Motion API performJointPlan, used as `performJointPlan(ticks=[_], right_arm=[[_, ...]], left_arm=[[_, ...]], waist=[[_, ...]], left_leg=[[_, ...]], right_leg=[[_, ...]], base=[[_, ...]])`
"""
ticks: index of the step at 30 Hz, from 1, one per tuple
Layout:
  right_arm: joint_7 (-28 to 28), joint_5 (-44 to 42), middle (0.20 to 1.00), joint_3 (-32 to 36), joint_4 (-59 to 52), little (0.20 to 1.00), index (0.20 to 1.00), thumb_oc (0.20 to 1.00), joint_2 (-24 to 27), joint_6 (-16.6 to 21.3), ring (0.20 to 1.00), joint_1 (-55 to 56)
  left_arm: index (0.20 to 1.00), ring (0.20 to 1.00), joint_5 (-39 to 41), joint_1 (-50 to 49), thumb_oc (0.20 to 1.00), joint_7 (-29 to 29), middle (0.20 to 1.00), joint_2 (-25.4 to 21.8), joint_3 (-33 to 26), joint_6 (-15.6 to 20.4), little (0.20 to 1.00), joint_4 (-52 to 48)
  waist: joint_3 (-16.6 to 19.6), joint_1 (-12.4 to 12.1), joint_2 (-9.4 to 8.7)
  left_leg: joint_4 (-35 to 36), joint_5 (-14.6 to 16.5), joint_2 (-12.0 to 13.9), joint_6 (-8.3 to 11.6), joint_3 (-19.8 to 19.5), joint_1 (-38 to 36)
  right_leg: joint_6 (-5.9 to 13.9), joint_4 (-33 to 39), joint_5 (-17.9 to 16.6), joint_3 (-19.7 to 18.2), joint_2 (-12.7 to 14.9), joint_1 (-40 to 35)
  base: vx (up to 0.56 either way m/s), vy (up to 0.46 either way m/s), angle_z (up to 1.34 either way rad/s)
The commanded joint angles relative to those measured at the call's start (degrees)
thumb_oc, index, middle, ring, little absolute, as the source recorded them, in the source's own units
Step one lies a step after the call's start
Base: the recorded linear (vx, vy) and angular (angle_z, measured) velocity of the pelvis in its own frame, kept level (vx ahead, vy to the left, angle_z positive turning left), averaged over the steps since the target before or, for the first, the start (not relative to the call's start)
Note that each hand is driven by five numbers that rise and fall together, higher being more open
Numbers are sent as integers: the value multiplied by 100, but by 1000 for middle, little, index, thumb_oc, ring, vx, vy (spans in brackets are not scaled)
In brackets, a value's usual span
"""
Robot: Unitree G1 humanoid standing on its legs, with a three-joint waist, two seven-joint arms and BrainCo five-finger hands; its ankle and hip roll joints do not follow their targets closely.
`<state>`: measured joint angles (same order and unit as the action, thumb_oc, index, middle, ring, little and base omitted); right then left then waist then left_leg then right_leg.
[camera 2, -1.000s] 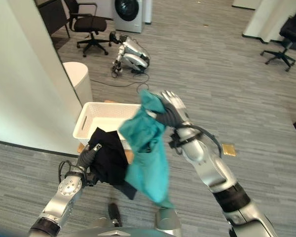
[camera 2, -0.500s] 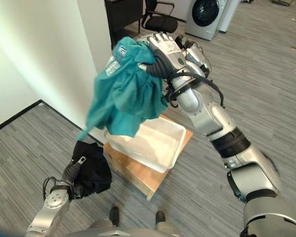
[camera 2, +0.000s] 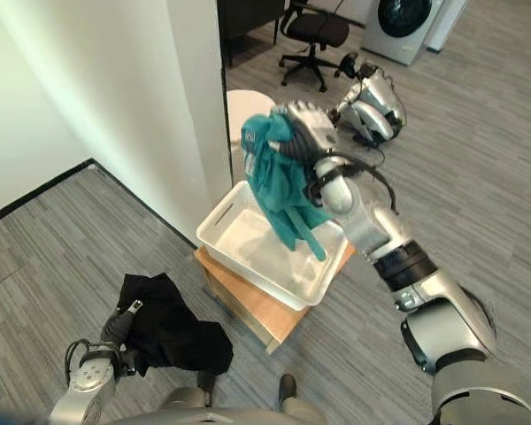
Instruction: Pick up bed clothes into laundry basket.
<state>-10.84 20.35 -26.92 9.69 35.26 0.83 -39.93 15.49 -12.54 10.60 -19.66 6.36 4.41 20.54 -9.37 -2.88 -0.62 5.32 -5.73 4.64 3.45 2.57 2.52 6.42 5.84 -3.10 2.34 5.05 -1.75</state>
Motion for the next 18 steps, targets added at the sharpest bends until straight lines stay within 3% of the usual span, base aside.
performJointPlan(ticks=[1,6,7,12,15,18], right_arm=[[-225,238,200,195,75,200,200,200,97,-47,200,-367],[-466,83,200,-133,1367,200,200,200,11,-239,200,-980],[-486,-37,1000,-214,1794,1000,1000,1000,-18,-288,1000,-1168],[-714,-695,1000,-224,2652,1000,1000,1000,717,-390,1000,-2059],[-1355,-1053,1000,633,1797,1000,1000,1000,1156,-415,1000,-1907],[-1924,-984,1000,1864,191,1000,1000,1000,1393,-277,1000,-1169]], left_arm=[[200,200,33,725,200,267,200,-266,-168,390,200,-227],[200,200,81,1456,200,578,200,-432,48,562,200,-212],[200,200,121,1589,200,655,200,-410,138,585,200,-167],[200,200,145,1938,200,781,200,-354,179,687,200,-467],[200,200,50,1937,200,909,200,-237,-68,652,200,-700],[200,200,-108,1869,200,1047,200,-140,-328,567,200,-881]], waist=[[-673,-214,-53],[-1247,-360,117],[-1338,-384,149],[-1875,-386,281],[-2039,-255,284],[-2040,-119,236]], left_leg=[[-122,463,213,317,233,-183],[-347,296,213,358,137,494],[-420,264,211,363,120,613],[-464,121,207,388,28,991],[-365,57,225,411,75,1092],[-265,46,263,432,136,1125]], right_leg=[[65,-163,409,228,215,229],[103,-331,251,258,269,845],[109,-351,217,278,294,915],[168,-362,62,343,332,1221],[186,-325,-20,302,308,1413],[208,-244,-42,245,272,1505]], base=[[-262,21,-1],[-253,18,1],[-223,37,-5],[-185,41,9],[-108,49,2],[-40,22,-3]])
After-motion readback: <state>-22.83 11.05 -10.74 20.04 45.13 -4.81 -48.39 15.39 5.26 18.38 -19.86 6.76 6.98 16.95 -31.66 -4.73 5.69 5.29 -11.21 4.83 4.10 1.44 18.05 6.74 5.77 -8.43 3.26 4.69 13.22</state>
